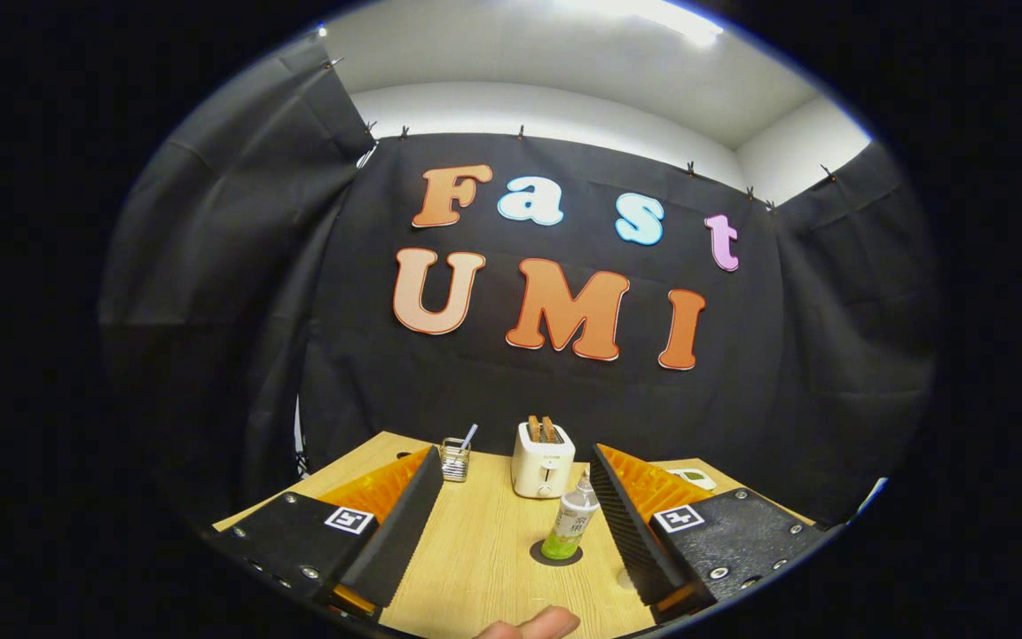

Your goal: Take the bottle from table, then pour the juice into the cup, finally place the bottle on the coaster

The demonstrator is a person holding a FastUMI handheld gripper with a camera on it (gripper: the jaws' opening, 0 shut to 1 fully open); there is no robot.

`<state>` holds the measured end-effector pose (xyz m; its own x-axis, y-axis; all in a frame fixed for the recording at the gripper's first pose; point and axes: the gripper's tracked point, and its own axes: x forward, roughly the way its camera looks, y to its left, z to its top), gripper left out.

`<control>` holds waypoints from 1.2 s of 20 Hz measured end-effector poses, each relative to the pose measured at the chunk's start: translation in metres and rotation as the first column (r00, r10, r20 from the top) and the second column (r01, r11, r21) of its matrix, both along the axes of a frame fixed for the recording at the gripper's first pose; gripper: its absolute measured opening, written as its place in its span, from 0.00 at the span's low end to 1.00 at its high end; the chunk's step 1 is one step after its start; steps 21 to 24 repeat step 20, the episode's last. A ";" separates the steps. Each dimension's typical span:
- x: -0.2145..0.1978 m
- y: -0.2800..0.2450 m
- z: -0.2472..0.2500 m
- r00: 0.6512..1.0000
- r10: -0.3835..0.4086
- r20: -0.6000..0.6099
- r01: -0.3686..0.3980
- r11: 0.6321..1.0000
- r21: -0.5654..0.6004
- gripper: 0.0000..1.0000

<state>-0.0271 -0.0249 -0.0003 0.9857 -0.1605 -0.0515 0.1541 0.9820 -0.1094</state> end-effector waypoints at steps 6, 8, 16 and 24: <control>0.004 -0.007 -0.009 1.000 -0.014 -0.023 0.016 0.998 0.063 0.98; 0.003 -0.005 -0.007 1.000 -0.010 -0.013 0.011 0.998 0.054 0.98; 0.003 0.002 -0.001 1.000 0.016 0.023 -0.015 1.000 -0.017 0.97; 0.005 0.001 -0.003 0.999 0.031 0.006 -0.031 0.999 -0.009 0.97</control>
